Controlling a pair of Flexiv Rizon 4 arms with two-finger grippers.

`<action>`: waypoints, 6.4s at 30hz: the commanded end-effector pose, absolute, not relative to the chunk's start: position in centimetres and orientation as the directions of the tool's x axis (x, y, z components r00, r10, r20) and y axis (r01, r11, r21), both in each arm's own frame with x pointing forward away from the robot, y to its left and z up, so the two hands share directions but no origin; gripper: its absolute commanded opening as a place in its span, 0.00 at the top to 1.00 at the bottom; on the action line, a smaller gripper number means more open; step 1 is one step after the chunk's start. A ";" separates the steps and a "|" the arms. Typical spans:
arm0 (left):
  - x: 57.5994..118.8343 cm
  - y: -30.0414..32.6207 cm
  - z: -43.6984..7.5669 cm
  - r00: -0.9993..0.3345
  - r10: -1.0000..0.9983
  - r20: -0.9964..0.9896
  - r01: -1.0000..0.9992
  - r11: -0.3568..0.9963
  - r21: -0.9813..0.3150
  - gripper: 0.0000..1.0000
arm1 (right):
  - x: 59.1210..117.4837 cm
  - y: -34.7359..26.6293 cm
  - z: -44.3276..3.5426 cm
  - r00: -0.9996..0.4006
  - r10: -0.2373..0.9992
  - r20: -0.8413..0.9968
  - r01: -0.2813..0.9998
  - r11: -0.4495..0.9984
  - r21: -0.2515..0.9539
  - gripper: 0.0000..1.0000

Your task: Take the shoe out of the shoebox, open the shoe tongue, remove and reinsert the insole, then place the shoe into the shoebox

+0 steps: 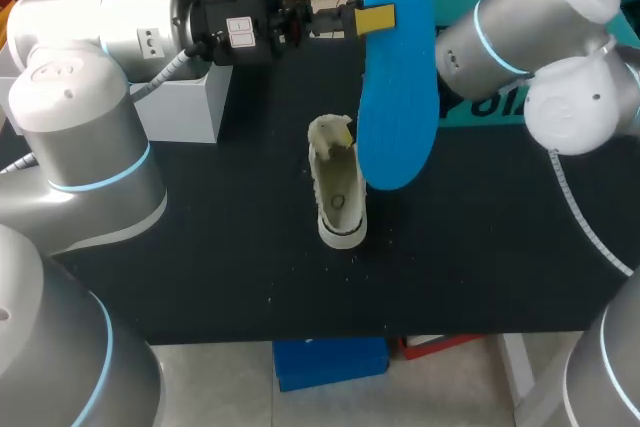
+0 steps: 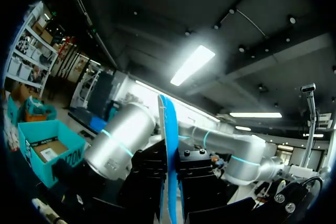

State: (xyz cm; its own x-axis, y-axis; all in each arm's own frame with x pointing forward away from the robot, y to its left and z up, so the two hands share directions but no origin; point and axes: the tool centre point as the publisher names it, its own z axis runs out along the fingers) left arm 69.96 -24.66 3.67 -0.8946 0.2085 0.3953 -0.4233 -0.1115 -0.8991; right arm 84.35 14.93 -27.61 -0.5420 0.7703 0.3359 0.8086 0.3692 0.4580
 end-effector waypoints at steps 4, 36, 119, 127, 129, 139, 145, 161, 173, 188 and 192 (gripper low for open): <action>69.9 -24.7 3.6 -0.895 0.206 0.395 -0.423 -0.111 -0.899 1.00 | 83.9 13.8 -27.5 -0.386 0.741 0.550 0.902 0.178 0.393 0.00; 69.9 -24.7 3.6 -0.895 0.206 0.395 -0.423 -0.111 -0.899 1.00 | 83.6 12.2 -22.7 -0.182 0.434 0.882 0.959 -0.121 0.257 0.00; 59.5 -26.5 -10.9 -0.375 0.157 -0.914 0.909 -0.134 -0.396 1.00 | 83.4 12.8 -21.4 -0.096 0.247 0.964 0.976 -0.167 0.140 0.00; 58.4 -25.3 -16.5 -0.276 0.100 -0.956 0.947 -0.140 -0.288 1.00 | 83.4 12.8 -21.4 -0.096 0.247 0.964 0.976 -0.167 0.140 0.00; 58.3 -24.7 -17.9 -0.259 0.078 -0.963 0.952 -0.146 -0.268 1.00 | 83.4 12.8 -21.4 -0.096 0.247 0.964 0.976 -0.167 0.140 0.00; 58.0 -23.7 -19.9 -0.259 0.050 -0.965 0.953 -0.151 -0.263 1.00 | 83.4 12.8 -21.4 -0.096 0.247 0.964 0.976 -0.167 0.140 0.00; 58.0 -23.7 -19.9 -0.259 0.050 -0.965 0.953 -0.151 -0.263 1.00 | 83.4 12.8 -21.4 -0.096 0.247 0.964 0.976 -0.167 0.140 0.00; 55.2 -25.7 -24.1 0.104 0.021 -0.994 0.979 -0.178 0.099 1.00 | 83.4 12.8 -21.4 -0.096 0.247 0.964 0.976 -0.167 0.140 0.00; 57.9 -24.7 -27.1 0.127 0.009 -0.992 0.983 -0.132 0.125 1.00 | 83.4 12.8 -21.4 -0.096 0.247 0.964 0.976 -0.167 0.140 0.00; 64.6 -22.6 -27.7 0.111 0.069 -0.991 0.990 -0.096 0.104 1.00 | 83.4 12.8 -21.4 -0.096 0.247 0.964 0.976 -0.167 0.140 0.00; 66.8 -22.2 -26.9 0.114 0.072 -0.991 0.990 -0.092 0.107 1.00 | 83.4 12.8 -21.4 -0.096 0.247 0.964 0.976 -0.167 0.140 0.00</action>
State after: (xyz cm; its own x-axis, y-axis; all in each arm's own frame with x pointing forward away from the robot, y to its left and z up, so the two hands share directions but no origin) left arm 65.26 -22.08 -27.46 0.1134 0.0648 -0.9914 0.9919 -0.0643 0.1093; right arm 83.40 12.68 -21.32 -0.0963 0.2464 0.9644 0.9764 -0.1649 0.1396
